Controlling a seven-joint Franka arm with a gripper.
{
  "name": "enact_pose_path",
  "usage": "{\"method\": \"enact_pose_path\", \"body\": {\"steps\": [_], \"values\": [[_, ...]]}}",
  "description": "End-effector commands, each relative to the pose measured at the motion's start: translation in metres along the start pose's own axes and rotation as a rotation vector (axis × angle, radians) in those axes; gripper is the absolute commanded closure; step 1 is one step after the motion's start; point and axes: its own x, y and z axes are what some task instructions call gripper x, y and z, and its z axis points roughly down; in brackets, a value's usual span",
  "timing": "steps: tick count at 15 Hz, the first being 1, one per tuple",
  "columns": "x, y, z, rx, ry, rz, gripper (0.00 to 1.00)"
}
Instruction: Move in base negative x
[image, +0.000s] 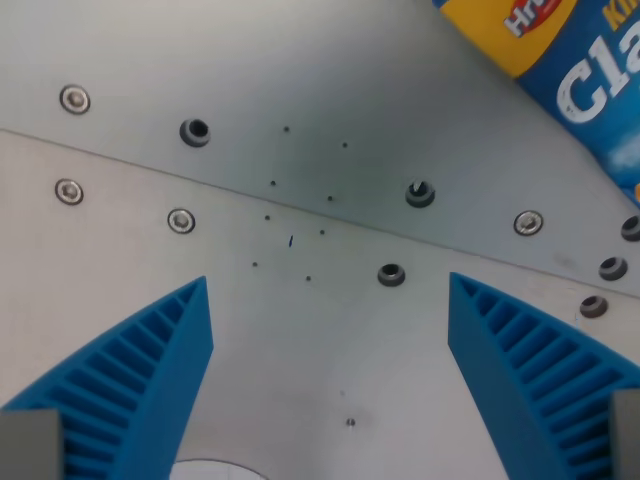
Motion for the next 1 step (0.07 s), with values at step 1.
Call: {"method": "enact_pose_path", "body": {"steps": [1], "values": [[-0.0248, -0.0165, -0.002, -0.04, 0.087, 0.018, 0.0]]}}
